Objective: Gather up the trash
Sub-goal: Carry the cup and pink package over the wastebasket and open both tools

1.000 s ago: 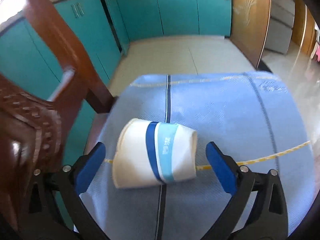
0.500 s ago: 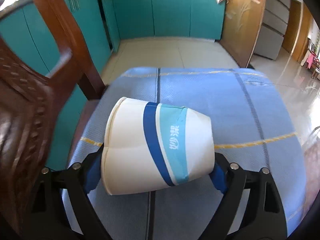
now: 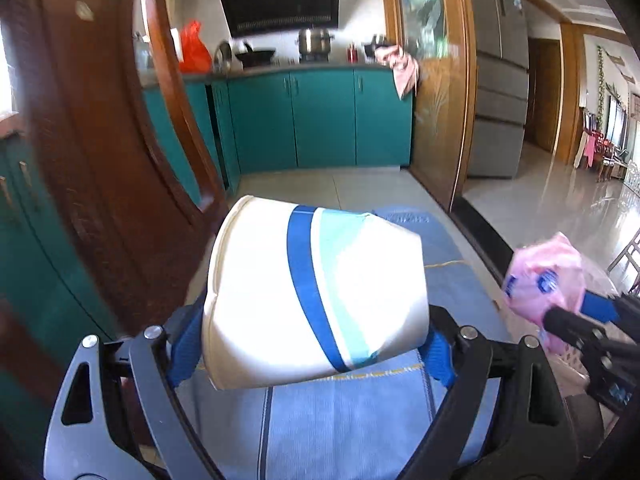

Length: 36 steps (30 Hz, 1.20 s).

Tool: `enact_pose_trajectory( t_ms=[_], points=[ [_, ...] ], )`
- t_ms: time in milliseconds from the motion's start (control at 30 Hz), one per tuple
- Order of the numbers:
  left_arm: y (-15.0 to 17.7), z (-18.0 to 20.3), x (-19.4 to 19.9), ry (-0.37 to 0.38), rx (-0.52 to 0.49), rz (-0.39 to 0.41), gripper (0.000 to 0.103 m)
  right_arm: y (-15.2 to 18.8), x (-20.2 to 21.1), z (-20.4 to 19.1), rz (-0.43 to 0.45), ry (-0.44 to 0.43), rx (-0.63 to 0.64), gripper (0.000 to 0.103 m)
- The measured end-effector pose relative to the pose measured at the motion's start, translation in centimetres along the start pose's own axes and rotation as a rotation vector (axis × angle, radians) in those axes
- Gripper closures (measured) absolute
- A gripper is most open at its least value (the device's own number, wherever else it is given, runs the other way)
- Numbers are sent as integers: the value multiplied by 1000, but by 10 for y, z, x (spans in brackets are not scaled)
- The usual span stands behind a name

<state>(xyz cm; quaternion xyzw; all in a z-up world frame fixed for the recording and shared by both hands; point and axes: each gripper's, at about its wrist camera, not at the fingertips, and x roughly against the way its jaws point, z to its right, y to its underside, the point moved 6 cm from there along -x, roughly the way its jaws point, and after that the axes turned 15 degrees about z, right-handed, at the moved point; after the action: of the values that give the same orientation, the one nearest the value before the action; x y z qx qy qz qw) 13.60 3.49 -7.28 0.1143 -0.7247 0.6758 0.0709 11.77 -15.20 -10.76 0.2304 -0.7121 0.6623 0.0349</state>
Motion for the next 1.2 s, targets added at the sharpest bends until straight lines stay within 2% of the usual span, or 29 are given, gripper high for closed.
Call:
enact_pose_trajectory(
  t_ms=[233,400,867,1200],
  points=[
    [-24,9,71,-25,-11,135,15,-22,31,-7,79,25,47,60],
    [-33,9,102,-32,-10,182,15,-34,50,-12,124,15,59,60],
    [-35,24,114,-9,-13,190,15,-35,80,-12,162,16,57,59],
    [-37,30,114,-6,-25,193,15,-33,84,-6,162,12,42,59]
  ],
)
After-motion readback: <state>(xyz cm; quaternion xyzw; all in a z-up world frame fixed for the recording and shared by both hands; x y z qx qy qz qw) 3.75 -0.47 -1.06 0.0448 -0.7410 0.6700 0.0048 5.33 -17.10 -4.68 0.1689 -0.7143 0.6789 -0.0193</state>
